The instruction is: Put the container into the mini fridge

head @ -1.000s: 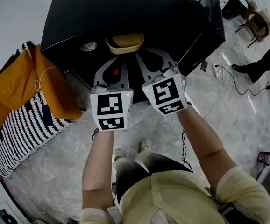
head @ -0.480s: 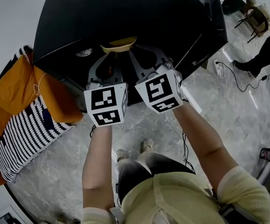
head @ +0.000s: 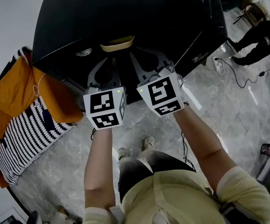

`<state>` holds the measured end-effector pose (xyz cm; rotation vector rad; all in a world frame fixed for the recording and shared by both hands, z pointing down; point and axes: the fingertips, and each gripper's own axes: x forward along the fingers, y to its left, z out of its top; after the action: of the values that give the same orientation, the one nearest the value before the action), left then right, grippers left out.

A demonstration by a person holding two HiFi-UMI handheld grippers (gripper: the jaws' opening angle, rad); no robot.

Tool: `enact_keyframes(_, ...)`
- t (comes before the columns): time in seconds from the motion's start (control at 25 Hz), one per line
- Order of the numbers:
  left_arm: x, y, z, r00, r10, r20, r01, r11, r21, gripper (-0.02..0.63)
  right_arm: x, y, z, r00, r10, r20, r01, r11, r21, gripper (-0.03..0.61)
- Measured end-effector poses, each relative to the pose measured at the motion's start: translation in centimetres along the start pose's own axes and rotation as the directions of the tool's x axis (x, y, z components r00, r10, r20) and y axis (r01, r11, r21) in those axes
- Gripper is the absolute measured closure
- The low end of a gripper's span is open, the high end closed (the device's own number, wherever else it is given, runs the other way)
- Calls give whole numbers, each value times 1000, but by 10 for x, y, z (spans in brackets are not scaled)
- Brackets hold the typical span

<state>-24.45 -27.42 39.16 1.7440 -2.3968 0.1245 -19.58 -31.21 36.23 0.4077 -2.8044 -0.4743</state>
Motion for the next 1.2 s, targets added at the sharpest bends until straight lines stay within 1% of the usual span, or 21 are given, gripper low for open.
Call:
enact_keyframes(0.28,-17,-7,-7,999,-31,-20,31,1000,2,586,-21,3,-4,999,-27,-22,29,996,81,535)
enact_keyframes(0.52,-37,-9,7,998,-58,-16,58,998,18,586,-44,4,4,999,-49,-21,52,990,128,535)
enact_keyframes(0.72,-57,-22,21,993,-121,-8,121,993,-6,586,-67,6,9,998,-59,-13,61,981,187,535)
enact_keyframes(0.8,-66,-24,27,991,-134,6,134,991,-11,586,-75,6,9,998,-69,-10,69,974,214,535)
enact_keyframes(1.04,-95,-27,36,992,-125,34,126,992,-25,586,-102,7,15,996,-91,12,83,952,295,535)
enact_keyframes(1.2,-112,-30,42,990,-125,60,126,992,-21,586,-115,8,22,993,-112,30,97,942,321,535)
